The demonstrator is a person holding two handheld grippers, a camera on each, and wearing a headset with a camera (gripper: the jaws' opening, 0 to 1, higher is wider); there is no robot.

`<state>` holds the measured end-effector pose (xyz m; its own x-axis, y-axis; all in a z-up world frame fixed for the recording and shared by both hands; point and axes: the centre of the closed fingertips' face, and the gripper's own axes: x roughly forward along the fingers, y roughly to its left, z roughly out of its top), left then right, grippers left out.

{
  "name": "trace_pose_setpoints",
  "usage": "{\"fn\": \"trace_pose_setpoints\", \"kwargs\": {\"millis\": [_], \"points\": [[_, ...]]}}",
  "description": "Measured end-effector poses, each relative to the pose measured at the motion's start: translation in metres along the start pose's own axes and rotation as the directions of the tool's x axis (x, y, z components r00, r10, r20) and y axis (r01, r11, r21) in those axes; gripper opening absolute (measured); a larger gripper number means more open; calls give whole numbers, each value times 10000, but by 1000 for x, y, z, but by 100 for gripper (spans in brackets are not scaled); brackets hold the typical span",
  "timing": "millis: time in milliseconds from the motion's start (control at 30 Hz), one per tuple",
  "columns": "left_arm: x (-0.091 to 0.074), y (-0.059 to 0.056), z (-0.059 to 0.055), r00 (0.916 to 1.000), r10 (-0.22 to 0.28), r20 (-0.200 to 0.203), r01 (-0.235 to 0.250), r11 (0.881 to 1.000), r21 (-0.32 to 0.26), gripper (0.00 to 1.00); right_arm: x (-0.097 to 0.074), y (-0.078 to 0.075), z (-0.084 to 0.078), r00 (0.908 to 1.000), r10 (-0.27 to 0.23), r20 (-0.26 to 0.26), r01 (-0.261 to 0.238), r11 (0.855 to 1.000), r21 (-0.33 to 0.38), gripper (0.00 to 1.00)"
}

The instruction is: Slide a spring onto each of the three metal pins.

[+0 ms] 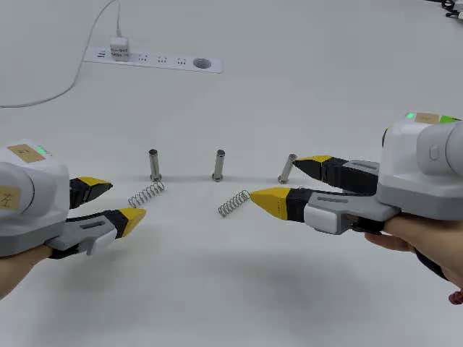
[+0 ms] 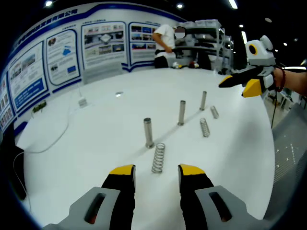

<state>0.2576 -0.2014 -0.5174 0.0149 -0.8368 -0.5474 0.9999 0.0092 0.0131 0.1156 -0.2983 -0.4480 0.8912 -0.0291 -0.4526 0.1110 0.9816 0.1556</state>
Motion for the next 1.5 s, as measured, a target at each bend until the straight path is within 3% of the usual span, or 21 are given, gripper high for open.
{"fn": "trace_pose_setpoints", "kwargs": {"millis": [367,733,1067,1333,1400,1500], "points": [[15,1,-6,9991,-369,-217,376,9988,323,29,-1,8,-6,9997,205,158,-206,9998,43,69],[21,0,-10,9973,-560,-471,585,9968,549,20,-3,11,-9,9998,173,135,-175,9998,132,70],[21,-2,-10,9966,-681,-463,716,9944,779,11,-5,10,-9,9999,34,120,-36,9998,206,70],[21,-1,-11,9961,-752,-464,784,9945,702,10,-6,6,-15,9998,-118,-136,124,9990,432,68],[19,0,-12,9969,-619,-494,651,9958,649,10,-6,7,-16,9998,-108,-170,116,9989,445,68],[15,1,-7,9989,-420,-231,435,9965,709,10,-5,7,-16,9998,-88,-184,97,9988,476,68]]}}
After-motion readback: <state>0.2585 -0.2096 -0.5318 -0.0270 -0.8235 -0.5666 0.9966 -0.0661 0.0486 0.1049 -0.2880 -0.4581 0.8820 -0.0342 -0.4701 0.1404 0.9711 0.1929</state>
